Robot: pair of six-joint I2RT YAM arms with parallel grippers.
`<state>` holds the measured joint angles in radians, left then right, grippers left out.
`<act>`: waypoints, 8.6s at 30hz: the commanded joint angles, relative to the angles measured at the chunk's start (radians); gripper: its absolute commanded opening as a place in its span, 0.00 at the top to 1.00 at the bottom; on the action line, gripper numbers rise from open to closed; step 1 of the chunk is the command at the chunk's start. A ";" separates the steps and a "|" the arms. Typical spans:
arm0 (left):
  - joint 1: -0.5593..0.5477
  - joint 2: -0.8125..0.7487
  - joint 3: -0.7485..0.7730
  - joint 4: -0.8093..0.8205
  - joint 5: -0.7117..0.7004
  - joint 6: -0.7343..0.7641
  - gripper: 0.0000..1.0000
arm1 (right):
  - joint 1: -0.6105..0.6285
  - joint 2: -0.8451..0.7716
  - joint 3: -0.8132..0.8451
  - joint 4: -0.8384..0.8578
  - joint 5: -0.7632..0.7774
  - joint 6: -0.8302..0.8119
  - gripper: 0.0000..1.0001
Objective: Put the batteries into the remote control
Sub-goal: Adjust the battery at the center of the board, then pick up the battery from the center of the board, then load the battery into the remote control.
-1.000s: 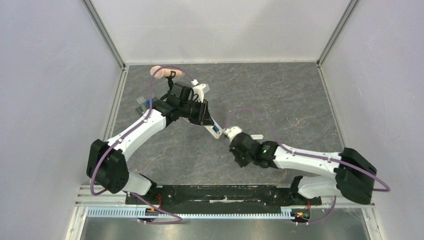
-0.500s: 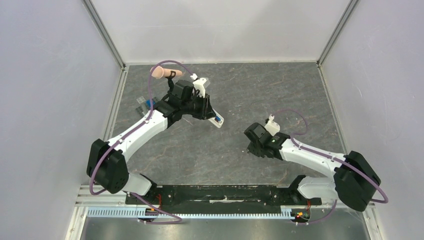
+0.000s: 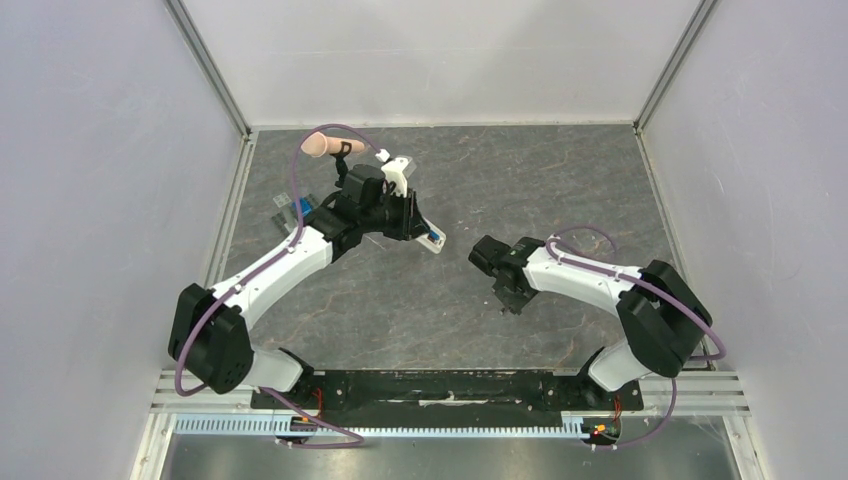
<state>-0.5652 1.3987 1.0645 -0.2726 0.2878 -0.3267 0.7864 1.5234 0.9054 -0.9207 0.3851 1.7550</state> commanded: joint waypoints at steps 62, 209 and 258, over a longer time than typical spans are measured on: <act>0.110 0.078 0.126 0.008 -0.024 0.008 0.98 | -0.047 -0.356 -0.245 0.175 -0.448 -2.463 0.49; -0.073 0.507 0.062 0.457 0.969 -0.380 0.98 | 0.083 -0.255 0.186 0.102 -0.452 -1.413 0.66; -0.050 0.631 0.066 1.820 0.811 -1.664 0.98 | 0.020 -0.945 -0.027 0.278 0.050 -0.584 0.28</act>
<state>-0.6216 2.0583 1.1149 1.4681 1.1229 -1.9556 0.8085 0.5987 0.8955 -0.7101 0.3889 1.1206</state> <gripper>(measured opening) 0.314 0.738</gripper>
